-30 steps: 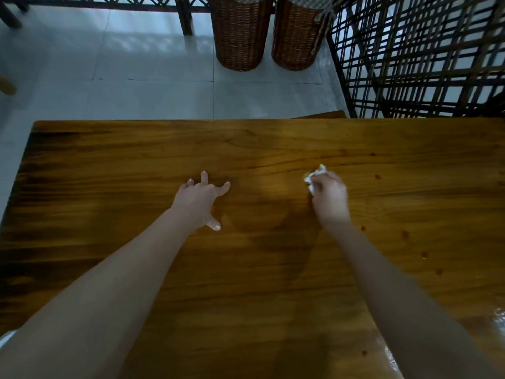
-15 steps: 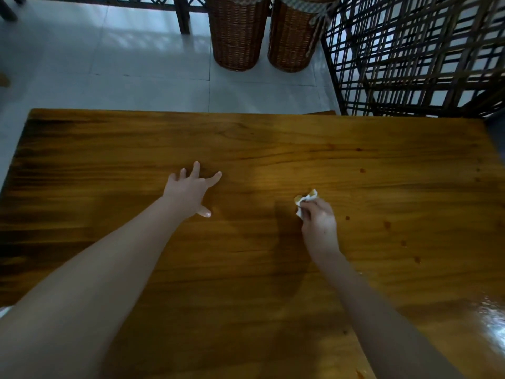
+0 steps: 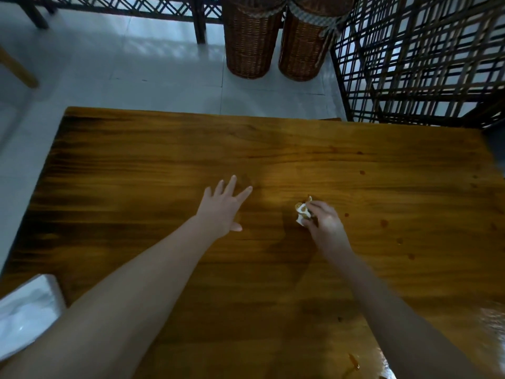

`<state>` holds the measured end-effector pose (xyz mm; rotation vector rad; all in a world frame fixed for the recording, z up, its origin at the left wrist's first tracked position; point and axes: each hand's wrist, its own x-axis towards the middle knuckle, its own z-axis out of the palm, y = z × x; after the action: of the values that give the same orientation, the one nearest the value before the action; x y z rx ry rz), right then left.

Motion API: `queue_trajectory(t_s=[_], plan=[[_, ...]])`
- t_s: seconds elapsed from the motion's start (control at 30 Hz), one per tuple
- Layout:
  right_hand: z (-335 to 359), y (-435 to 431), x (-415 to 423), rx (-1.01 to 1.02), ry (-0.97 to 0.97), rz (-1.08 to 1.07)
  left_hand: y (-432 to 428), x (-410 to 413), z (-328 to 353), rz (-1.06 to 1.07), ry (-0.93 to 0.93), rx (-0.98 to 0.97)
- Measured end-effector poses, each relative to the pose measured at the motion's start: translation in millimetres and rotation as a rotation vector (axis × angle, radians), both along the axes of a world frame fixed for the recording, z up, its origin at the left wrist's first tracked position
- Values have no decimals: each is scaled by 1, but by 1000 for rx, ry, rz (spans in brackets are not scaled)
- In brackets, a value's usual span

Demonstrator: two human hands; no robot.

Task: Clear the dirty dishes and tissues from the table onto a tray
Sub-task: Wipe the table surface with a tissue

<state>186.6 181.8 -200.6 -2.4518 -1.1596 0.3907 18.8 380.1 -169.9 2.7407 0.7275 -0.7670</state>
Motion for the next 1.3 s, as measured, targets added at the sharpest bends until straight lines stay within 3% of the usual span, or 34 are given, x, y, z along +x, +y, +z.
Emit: queue_trajectory(t_s=[0.27, 0.57, 0.77, 0.93, 1.13, 1.3], plan=[[0, 5, -7, -94, -63, 83, -20, -10, -5, 25, -27, -32], [-2, -25, -25, 64, -87, 156, -48, -7, -8, 28, 21, -90], [-6, -10, 38, 6, -86, -153, -49, 0, -8, 7, 126, -100], [-6, -5, 49, -30, -80, -248, -46, 8, -2, 4, 204, -145], [-4, -37, -7, 106, -90, 14, -46, 8, -1, 51, 215, -193], [-2, -40, -3, 90, -28, 93, -47, 5, -1, 79, 204, -207]])
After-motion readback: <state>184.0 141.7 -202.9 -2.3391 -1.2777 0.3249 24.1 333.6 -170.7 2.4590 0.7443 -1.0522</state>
